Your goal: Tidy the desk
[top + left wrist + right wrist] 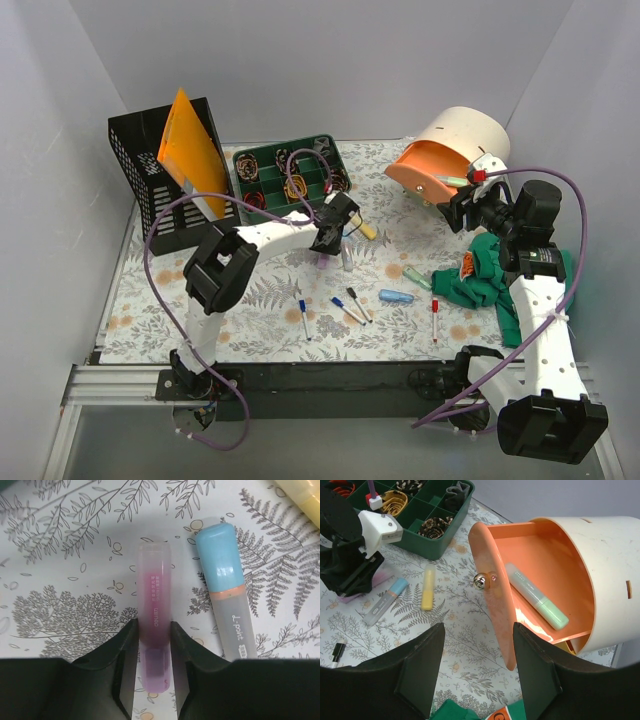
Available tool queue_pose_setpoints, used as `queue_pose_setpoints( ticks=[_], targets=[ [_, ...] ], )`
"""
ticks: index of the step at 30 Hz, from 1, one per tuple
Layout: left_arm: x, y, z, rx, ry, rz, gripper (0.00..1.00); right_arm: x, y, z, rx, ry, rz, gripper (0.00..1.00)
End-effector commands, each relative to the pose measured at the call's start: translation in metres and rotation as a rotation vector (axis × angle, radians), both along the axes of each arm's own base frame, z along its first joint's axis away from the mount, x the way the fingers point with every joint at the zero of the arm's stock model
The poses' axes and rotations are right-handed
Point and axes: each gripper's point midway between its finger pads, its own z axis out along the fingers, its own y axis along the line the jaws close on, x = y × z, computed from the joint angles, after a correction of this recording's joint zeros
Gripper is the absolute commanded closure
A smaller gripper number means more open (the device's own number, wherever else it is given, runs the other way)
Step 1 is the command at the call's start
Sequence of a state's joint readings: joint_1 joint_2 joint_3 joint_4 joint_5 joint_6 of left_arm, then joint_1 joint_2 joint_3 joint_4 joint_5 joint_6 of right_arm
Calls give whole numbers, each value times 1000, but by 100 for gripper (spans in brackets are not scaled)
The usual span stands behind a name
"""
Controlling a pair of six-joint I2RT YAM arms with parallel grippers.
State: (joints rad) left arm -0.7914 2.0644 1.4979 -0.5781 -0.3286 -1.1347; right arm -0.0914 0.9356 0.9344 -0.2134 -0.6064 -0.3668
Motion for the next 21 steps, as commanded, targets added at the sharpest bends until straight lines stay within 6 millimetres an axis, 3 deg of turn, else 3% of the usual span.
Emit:
queue_pose_setpoints(
  ticks=[1, 3, 5, 6, 12, 13, 14, 16, 18, 19, 20, 21],
  targets=[
    [19, -14, 96, -91, -220, -158, 95, -1, -1, 13, -1, -46, -5, 35],
    [26, -24, 135, -138, -313, -229, 95, 2, -7, 16, -12, -54, -42, 35],
    [26, -32, 155, -111, -375, -402, 97, 4, -13, 17, -24, -56, -80, 35],
    [31, -35, 175, -107, -438, -447, 98, 4, -16, 17, -29, -58, -95, 35],
    [59, -50, 228, 49, -634, -713, 100, 9, -37, 24, -51, -70, -214, 34],
    [67, -54, 250, 52, -691, -728, 100, 10, -40, 26, -55, -75, -235, 34],
    [71, -62, 254, 63, -719, -789, 100, 11, -46, 28, -63, -79, -267, 34],
    [80, -75, 285, 46, -813, -849, 100, 11, -51, 32, -67, -90, -301, 34],
    [80, -97, 296, 32, -891, -992, 99, 13, -61, 33, -75, -94, -359, 34],
    [80, -105, 311, 26, -945, -1034, 99, 13, -66, 35, -77, -100, -385, 34],
    [85, -114, 305, 38, -963, -1078, 99, 14, -73, 35, -85, -101, -422, 34],
    [84, -125, 313, 42, -1022, -1146, 99, 14, -75, 36, -87, -105, -438, 34]
  ],
)
